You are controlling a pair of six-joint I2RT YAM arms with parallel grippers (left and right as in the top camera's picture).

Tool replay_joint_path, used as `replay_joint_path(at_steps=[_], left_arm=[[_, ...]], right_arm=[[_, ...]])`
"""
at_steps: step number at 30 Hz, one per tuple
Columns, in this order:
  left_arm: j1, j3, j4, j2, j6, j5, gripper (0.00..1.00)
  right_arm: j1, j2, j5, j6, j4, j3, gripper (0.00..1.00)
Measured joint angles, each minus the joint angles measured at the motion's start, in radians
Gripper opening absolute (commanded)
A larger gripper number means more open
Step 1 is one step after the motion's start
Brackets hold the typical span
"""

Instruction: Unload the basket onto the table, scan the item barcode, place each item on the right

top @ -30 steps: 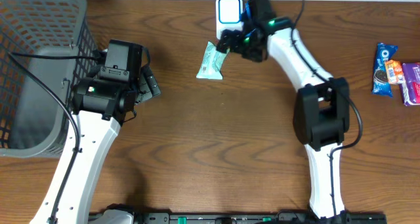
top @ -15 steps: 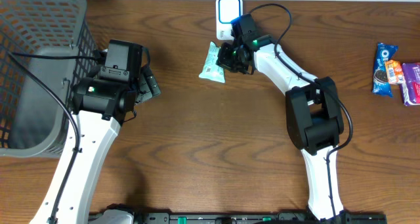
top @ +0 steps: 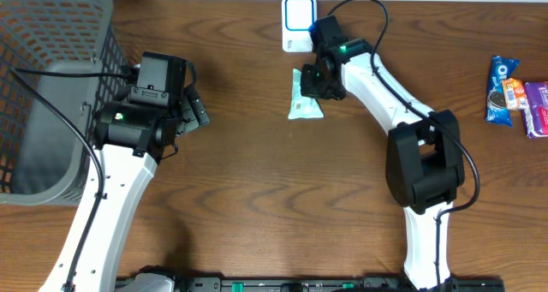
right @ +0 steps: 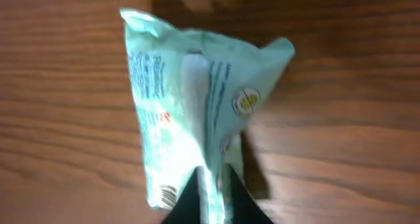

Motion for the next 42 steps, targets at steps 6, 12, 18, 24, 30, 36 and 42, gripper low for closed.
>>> replay_joint_path(at_steps=[6,12,18,24,30,36,42], left_arm=[[0.0,0.0,0.0,0.0,0.0,0.0,0.98],[0.0,0.0,0.0,0.0,0.0,0.0,0.98],[0.0,0.0,0.0,0.0,0.0,0.0,0.98],[0.0,0.0,0.0,0.0,0.0,0.0,0.98],[0.0,0.0,0.0,0.0,0.0,0.0,0.98],[0.0,0.0,0.0,0.0,0.0,0.0,0.98],[0.0,0.0,0.0,0.0,0.0,0.0,0.98]], right_arm=[[-0.003,0.0,0.019,-0.037,0.043,-0.084,0.66],[-0.029,0.0,-0.043,-0.046,0.12,-0.114,0.09],[-0.045,0.0,-0.069,-0.079,0.179,-0.115,0.01],[-0.047,0.0,0.012,-0.155,0.085,-0.085,0.01],[-0.011,-0.02,0.422,-0.177,-0.084,-0.025,0.01],[0.087,-0.037,0.791,-0.228,-0.128,-0.024,0.01],[0.095,0.027,0.891,-0.225,-0.174,-0.058,0.21]])
